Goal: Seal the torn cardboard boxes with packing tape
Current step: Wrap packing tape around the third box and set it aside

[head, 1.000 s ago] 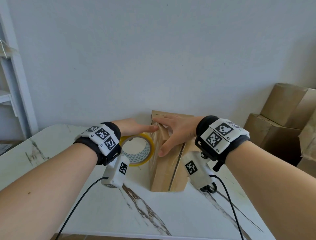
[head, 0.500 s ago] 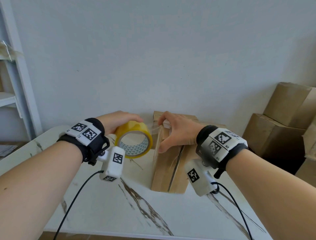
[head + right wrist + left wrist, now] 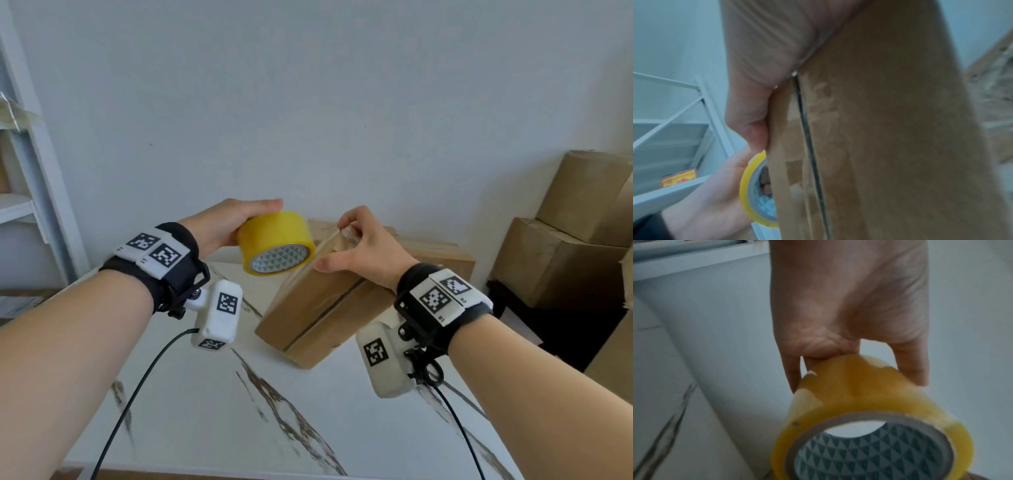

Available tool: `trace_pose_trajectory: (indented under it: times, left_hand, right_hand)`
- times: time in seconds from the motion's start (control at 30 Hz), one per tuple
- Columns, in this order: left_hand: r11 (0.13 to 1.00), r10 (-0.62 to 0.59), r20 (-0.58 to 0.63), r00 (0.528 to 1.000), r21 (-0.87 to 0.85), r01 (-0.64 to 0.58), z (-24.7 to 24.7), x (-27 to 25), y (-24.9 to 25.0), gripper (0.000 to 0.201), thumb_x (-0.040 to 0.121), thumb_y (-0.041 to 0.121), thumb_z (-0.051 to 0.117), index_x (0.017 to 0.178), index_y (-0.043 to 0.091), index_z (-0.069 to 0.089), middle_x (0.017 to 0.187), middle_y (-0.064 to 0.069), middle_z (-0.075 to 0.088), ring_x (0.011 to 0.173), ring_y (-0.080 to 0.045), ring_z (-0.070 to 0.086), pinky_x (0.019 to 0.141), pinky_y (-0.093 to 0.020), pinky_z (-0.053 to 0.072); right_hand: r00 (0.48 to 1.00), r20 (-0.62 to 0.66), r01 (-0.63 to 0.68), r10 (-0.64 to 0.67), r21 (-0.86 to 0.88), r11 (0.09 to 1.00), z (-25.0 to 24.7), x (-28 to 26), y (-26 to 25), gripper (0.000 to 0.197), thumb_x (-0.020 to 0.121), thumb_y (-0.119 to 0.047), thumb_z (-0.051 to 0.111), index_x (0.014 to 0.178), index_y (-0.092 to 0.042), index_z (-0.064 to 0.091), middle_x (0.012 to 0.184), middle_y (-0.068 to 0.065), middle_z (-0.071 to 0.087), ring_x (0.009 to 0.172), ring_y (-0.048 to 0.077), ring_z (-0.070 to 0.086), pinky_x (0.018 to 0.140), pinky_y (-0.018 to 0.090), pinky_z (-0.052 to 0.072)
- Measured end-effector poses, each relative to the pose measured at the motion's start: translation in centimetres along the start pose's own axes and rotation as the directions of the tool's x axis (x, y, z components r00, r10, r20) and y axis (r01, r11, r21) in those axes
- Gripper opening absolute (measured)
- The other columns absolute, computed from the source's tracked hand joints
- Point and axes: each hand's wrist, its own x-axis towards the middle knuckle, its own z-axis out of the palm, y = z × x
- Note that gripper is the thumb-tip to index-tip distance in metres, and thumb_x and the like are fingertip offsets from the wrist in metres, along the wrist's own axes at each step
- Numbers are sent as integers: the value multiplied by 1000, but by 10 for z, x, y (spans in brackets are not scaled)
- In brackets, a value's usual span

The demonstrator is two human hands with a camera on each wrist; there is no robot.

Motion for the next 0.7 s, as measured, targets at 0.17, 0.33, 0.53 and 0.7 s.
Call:
trace_pose_trajectory:
  times: [0.17,0.33,0.53,0.7]
  left_hand:
    - [1000,18,-41,999,-10,-18,19,6,0,64,79,50,65,128,11,52,114,-6,61,100,-20,61,83,-30,47]
    - [982,129,-24,991,141,-124,47,12,17,51,81,52,62,109,8,64,101,-11,68,92,-26,66,87,-36,51]
    - [947,173,5,985,274,-168,62,14,29,49,83,52,61,98,6,67,93,-10,68,83,-24,66,78,-32,50]
    - [948,148,-8,989,285,-139,61,17,37,48,81,56,60,95,11,64,87,-6,67,76,-19,64,70,-28,49]
  right_hand:
    - [966,231,-79,116,-164,983,-26,0,1,93,70,-29,80,143,-35,22,133,6,45,119,18,45,94,28,39]
    - [906,333,-1,261,-616,788,-45,2,-11,100,66,-38,79,146,-31,21,143,-1,36,128,22,41,101,36,40]
    - [902,366,55,230,-625,779,-43,1,-8,112,62,-36,83,148,-34,12,140,-9,38,127,19,41,99,34,40]
    - [882,368,28,295,-665,746,-42,8,0,132,58,-43,85,149,-37,-10,157,-5,14,142,21,21,111,45,30]
